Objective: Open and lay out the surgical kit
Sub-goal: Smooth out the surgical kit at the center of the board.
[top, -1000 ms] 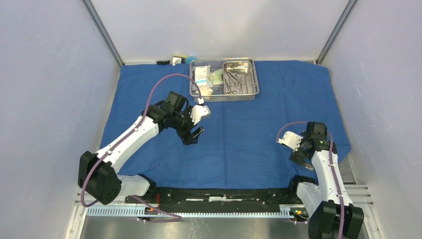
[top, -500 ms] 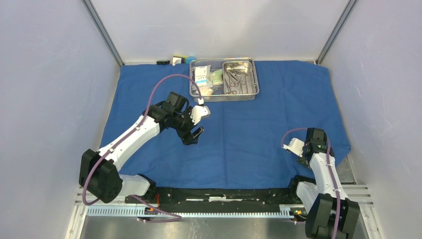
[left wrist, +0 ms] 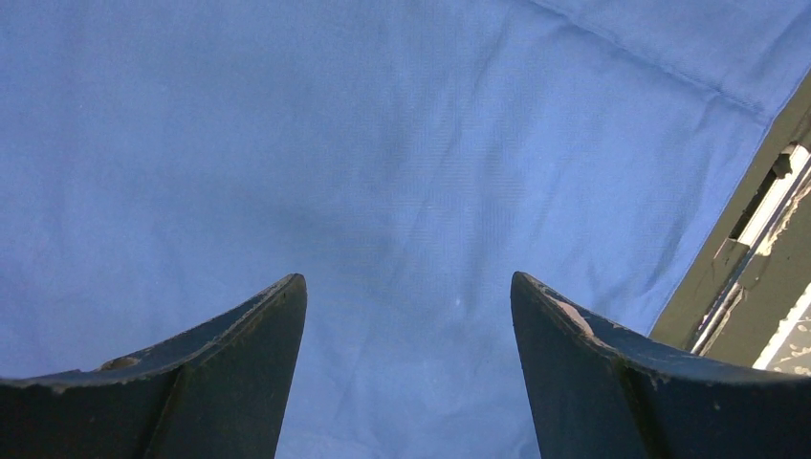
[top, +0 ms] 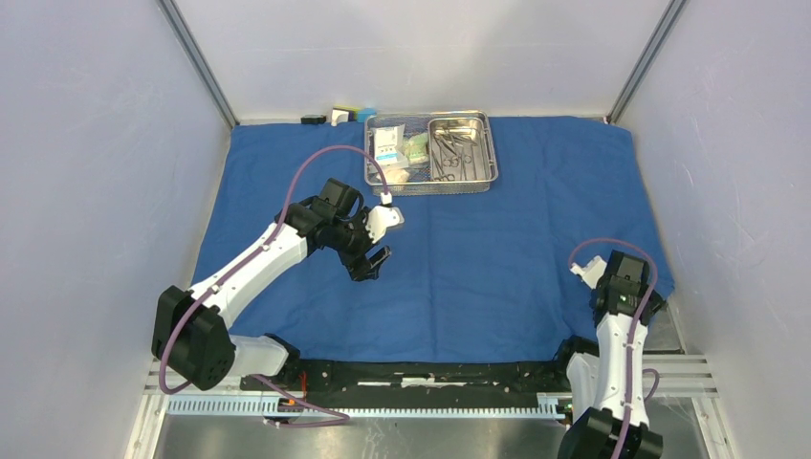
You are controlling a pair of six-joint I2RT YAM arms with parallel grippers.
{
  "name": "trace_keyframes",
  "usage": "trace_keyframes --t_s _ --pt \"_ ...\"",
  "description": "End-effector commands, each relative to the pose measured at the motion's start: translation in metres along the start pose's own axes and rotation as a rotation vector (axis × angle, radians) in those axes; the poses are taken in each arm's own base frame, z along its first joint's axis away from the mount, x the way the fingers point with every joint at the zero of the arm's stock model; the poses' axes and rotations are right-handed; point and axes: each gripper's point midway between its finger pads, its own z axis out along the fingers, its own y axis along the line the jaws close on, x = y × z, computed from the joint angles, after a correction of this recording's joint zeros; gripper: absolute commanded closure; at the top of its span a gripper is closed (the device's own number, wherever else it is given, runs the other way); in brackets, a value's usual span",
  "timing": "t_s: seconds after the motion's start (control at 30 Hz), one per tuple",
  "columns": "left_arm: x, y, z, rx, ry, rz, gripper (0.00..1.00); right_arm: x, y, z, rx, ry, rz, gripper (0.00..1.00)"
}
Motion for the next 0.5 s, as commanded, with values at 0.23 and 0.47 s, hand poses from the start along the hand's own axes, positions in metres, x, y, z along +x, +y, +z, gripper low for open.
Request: trace_keyframes --t_s 0.23,0.47 --pt "-0.013 -0.005 -0.005 0.041 -0.073 0.115 0.16 0.042 0.004 -0.016 0.093 0.151 0.178 0.27" --pt "-0.012 -0.007 -0.005 0.052 -0.079 0.138 0.16 0.051 0.012 -0.02 0.088 0.181 0.186 0.25"
